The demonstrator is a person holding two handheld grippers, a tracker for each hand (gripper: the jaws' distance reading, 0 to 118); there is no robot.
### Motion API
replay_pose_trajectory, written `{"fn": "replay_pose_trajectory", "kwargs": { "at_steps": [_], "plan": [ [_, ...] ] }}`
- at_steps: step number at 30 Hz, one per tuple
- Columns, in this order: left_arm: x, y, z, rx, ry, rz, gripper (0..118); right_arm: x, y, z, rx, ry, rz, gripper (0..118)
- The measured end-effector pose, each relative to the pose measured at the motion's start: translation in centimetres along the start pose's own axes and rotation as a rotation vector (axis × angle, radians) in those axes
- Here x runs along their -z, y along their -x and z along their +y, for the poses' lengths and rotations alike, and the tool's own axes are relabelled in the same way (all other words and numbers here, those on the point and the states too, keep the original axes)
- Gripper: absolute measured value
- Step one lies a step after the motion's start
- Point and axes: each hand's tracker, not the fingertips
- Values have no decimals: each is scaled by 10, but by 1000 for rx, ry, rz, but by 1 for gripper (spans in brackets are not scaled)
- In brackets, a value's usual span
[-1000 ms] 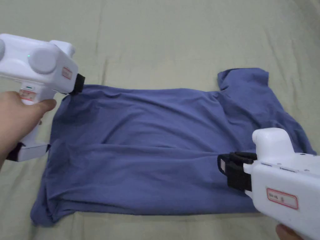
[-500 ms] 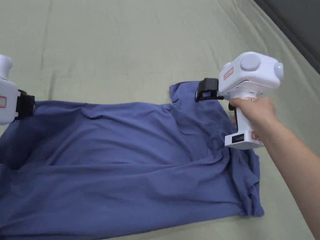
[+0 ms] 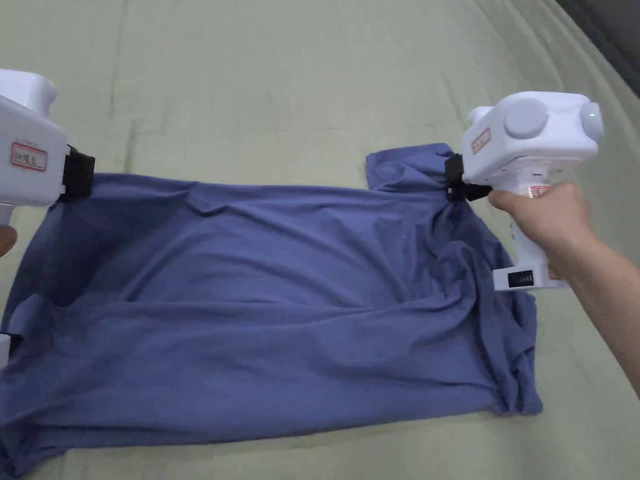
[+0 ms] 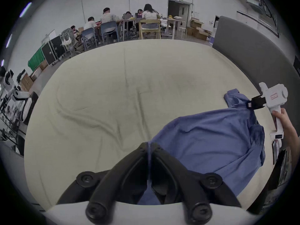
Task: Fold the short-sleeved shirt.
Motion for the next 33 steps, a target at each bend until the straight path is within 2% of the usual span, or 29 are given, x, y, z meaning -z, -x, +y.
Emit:
{"fn": "replay_pose_trajectory", "kwargs": {
  "at_steps": [7,10,15,20,26,31,32,33],
  "plan": [
    [-50,33,-37,-28,-12,52,0,-91,-6,-56,-74,-212,29,4],
    [-73,26,-70,-34,10,67,0,-121,-10,-100,-66,-255,49,4],
    [-65,26,-128,-84,118,48,0,-135,-16,-179,-52,-233,62,4],
    [-44,15,-176,-86,254,32,0,-112,-16,-239,-63,-95,53,4],
    [-41,15,-184,-115,271,23,0,-97,-21,-256,-53,-40,51,4],
    [-39,7,-183,-72,292,40,0,-85,-15,-248,-56,-23,44,4],
    [-40,6,-182,-78,293,42,2,-87,-15,-248,-39,-28,59,4],
    [-45,7,-181,-97,290,44,16,-90,-16,-248,-17,-34,69,10]
  ]
}}
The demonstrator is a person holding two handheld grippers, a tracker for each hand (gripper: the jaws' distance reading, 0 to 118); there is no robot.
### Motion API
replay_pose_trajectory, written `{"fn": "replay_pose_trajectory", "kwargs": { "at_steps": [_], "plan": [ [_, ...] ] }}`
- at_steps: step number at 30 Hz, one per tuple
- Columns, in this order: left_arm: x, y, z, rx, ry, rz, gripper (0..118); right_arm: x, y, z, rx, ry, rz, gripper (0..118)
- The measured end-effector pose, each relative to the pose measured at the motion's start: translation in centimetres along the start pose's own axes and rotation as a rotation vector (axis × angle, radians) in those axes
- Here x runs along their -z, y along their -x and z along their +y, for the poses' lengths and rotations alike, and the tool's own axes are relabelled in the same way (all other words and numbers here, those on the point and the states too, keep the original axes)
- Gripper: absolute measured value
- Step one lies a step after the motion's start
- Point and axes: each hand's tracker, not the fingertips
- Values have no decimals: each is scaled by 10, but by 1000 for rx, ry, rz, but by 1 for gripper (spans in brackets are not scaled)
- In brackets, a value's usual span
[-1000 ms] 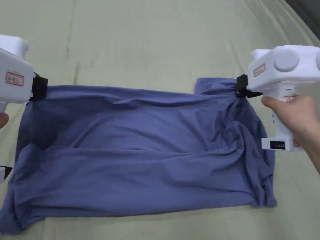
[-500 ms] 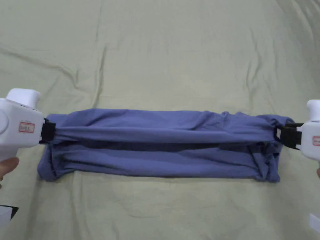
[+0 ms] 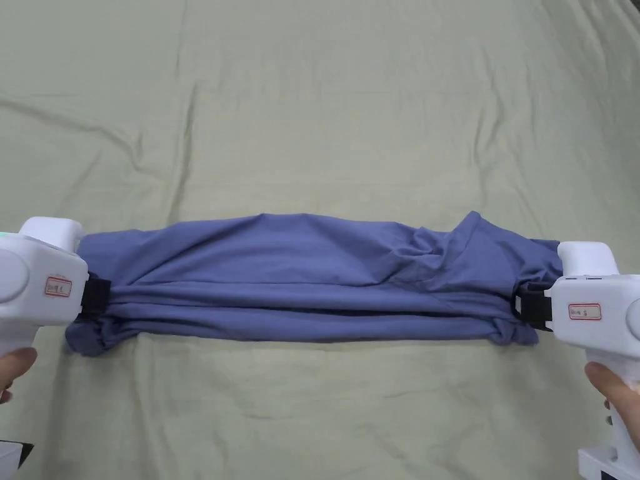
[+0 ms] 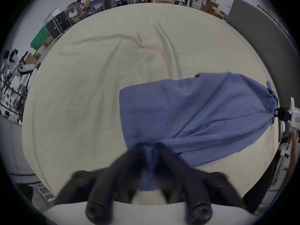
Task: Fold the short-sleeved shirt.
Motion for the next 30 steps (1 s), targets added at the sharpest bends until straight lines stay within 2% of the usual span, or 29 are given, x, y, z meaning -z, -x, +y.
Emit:
{"fn": "replay_pose_trajectory", "kwargs": {
  "at_steps": [1,2,3,4,8,10,11,12,13,14,15,16,17,19,20,22,24,26,27,29,30],
  "plan": [
    [-6,4,-1,-28,-6,-3,44,-6,0,0,32,-5,1,33],
    [-16,6,-5,-40,-20,-11,66,-14,1,-3,37,-23,-5,85],
    [-27,7,-8,-58,-50,-28,68,-23,3,-5,38,-39,5,111],
    [-43,7,-12,-67,-106,-25,68,-38,5,-10,48,-91,8,118],
    [-119,0,-36,-136,-367,-3,75,-99,28,-18,101,-289,8,118],
    [-153,-10,-50,-135,-526,-7,75,-124,44,-20,85,-383,17,118],
    [-168,-18,-57,-105,-595,18,75,-134,53,-21,54,-430,-14,118],
    [-179,-26,-64,-70,-651,51,68,-142,62,-23,23,-474,-37,115],
    [-188,-34,-71,-8,-701,74,36,-149,72,-25,-33,-514,-80,104],
    [-192,-39,-69,3,-697,107,0,-152,81,-26,-91,-525,-105,50],
    [-188,-38,-64,-8,-670,94,0,-151,87,-25,-124,-512,-99,2],
    [-181,-39,-62,-19,-676,97,0,-142,89,-22,-142,-502,-100,2],
    [-172,-35,-54,-23,-589,34,0,-134,92,-23,-106,-505,-93,2],
    [-160,-33,-53,-36,-573,17,0,-127,92,-18,-106,-403,30,2],
    [-157,-31,-52,-27,-575,24,0,-124,92,-17,-88,-418,48,2],
    [-147,-20,-48,-33,-519,-16,0,-123,96,-18,-104,-428,31,2],
    [-129,1,-42,-79,-463,-152,0,-118,100,-17,-118,-409,39,2],
    [-103,35,-41,-248,-363,-379,1,-112,100,-17,-105,-378,93,2],
    [-84,53,-43,-353,-328,-489,21,-108,101,-18,-101,-370,116,2],
    [-49,80,-54,-531,-250,-626,95,-101,107,-19,-103,-354,117,2],
    [-35,88,-58,-584,-238,-621,96,-97,110,-20,-110,-341,115,2]
  ]
}}
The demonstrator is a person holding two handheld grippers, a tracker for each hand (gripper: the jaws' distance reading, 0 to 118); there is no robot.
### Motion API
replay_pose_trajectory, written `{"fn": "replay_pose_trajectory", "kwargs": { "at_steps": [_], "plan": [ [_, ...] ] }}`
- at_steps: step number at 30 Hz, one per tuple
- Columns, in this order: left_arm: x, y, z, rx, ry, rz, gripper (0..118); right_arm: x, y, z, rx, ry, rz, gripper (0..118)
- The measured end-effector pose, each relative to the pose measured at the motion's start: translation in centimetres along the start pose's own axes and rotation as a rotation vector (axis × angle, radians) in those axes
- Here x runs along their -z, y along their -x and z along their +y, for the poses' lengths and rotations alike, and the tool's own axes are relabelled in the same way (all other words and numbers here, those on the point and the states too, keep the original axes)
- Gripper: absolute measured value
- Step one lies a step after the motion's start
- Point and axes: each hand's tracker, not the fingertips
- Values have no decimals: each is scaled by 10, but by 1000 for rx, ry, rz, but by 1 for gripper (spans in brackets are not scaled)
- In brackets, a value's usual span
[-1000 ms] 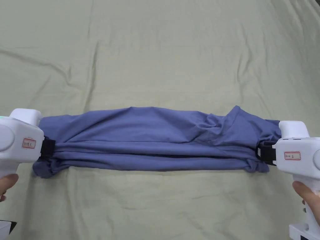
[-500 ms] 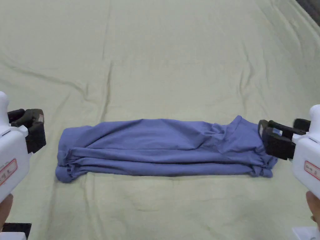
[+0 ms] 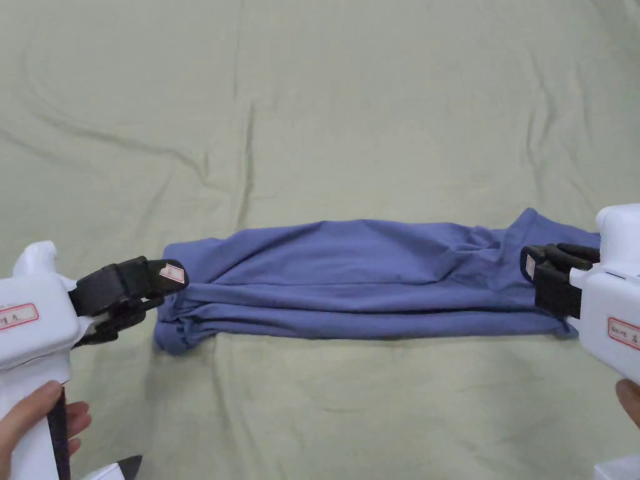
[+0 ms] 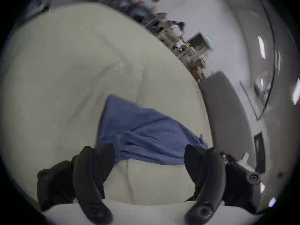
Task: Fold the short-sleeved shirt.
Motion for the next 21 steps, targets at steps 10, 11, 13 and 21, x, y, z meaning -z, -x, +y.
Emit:
{"fn": "replay_pose_trajectory", "kwargs": {
  "at_steps": [10,11,13,21],
  "plan": [
    [64,23,5,32,59,28,16,41,19,-8,1,105,49,2],
    [71,18,9,26,69,30,5,44,19,-9,2,110,53,2],
    [82,14,18,19,144,35,5,47,18,-10,5,121,63,2],
    [1,0,56,89,-12,143,5,41,4,-8,-8,121,54,2]
  ]
}}
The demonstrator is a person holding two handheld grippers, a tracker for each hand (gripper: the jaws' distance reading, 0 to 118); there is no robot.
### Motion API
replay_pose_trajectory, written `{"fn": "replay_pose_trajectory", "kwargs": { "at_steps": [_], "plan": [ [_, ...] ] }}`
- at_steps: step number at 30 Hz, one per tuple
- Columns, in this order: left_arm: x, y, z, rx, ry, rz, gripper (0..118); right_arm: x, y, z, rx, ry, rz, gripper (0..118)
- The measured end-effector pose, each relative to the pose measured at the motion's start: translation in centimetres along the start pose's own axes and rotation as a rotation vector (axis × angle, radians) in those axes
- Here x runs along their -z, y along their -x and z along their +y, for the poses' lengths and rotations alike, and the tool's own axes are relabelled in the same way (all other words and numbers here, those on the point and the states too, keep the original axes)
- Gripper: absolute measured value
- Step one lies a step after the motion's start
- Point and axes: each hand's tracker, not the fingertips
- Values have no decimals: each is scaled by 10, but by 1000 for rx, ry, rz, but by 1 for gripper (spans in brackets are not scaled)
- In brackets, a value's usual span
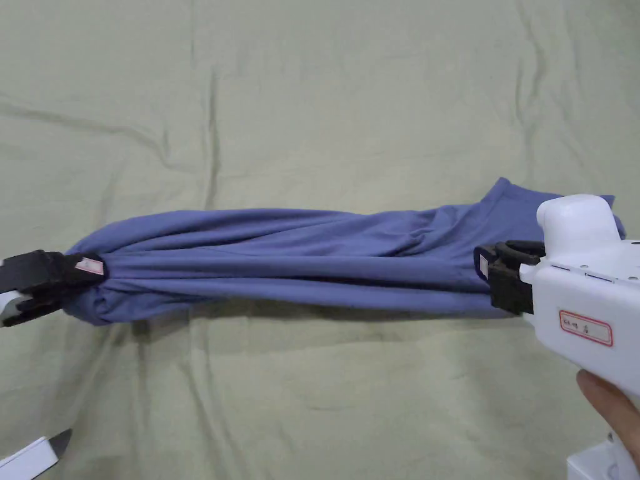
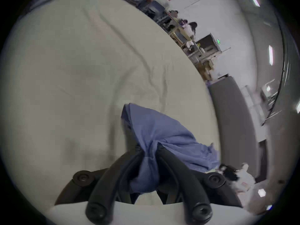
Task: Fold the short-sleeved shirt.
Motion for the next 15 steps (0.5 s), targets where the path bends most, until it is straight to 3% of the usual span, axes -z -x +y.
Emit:
{"fn": "replay_pose_trajectory", "kwargs": {
  "at_steps": [3,7,11,15],
  "plan": [
    [-15,-51,0,255,-2,260,5,-4,-8,1,10,-16,-14,2],
    [2,-145,-20,570,-8,371,5,-15,-20,2,31,-38,-35,2],
    [54,-219,-52,713,131,186,5,-27,-34,1,50,-59,-57,2],
    [119,-256,-91,777,254,113,5,-30,-48,-1,74,-54,-80,2]
  ]
}}
